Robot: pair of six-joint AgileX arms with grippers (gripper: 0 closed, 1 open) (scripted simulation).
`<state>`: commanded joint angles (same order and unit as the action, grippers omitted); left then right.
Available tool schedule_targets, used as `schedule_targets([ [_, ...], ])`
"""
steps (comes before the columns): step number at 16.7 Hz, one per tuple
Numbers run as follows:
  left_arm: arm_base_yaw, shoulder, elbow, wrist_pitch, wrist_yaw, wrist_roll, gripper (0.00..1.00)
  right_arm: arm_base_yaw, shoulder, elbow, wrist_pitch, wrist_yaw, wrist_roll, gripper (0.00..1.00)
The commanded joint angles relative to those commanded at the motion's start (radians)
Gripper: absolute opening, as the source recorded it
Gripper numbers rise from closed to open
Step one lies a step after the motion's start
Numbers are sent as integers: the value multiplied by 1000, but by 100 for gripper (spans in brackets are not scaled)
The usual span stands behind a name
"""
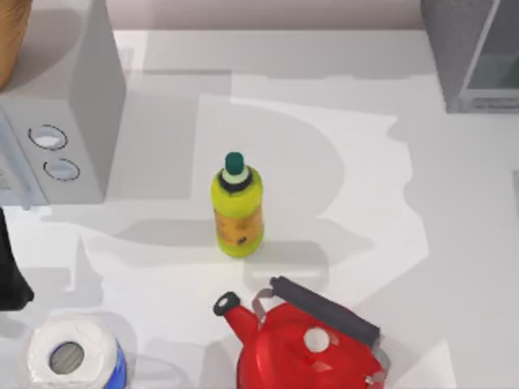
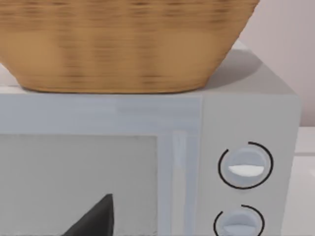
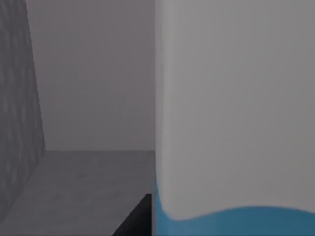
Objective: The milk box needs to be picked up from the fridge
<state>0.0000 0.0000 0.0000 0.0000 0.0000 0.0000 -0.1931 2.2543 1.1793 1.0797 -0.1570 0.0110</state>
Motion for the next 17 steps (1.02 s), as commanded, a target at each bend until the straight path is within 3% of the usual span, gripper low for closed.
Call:
schedule_targets([
  [4,0,0,0,0,0,0,100,0,0,0,0,0,0,2],
  [5,0,0,0,0,0,0,100,0,0,0,0,0,0,0],
  [17,0,0,0,0,0,0,100,0,-47,10,-53,-3,3,0],
])
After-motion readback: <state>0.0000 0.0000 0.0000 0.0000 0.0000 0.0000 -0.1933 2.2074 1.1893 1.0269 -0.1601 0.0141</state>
